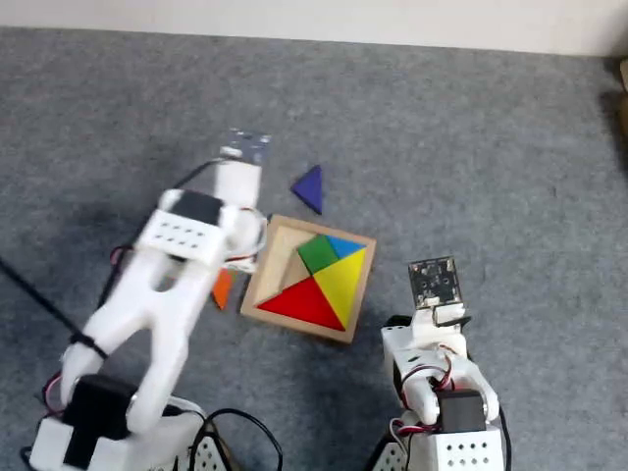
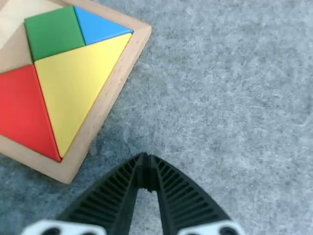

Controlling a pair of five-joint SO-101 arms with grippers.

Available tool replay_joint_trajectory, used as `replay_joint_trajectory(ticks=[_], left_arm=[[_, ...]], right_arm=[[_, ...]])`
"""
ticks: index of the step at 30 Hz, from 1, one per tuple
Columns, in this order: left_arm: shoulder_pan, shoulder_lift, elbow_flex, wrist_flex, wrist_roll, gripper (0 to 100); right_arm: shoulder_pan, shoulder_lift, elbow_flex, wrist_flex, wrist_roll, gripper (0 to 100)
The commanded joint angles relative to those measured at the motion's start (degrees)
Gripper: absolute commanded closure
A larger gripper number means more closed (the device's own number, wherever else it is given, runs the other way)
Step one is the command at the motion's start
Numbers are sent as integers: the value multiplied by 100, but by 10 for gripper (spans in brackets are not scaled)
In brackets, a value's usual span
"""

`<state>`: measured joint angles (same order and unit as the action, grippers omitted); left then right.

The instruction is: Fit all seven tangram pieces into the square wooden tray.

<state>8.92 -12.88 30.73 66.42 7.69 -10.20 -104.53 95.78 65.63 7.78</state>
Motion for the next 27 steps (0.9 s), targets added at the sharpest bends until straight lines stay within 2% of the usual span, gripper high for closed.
replay_joint_trajectory(ticks=[1, 5, 14, 21, 27], left_arm=[[-769, -303, -198, 352, -167, 736], [-1086, -295, -119, 343, -167, 716], [-1209, -189, 101, 334, -211, 715], [-1209, 1341, -347, 9, -123, 719], [-1209, 2281, -927, -18, 519, 719]], right_arm=[[66, -13, 593, 31, -18, 994], [66, -13, 593, 31, -18, 994], [66, -13, 593, 31, -18, 994], [66, -13, 593, 31, -18, 994], [66, -13, 593, 31, -18, 994]])
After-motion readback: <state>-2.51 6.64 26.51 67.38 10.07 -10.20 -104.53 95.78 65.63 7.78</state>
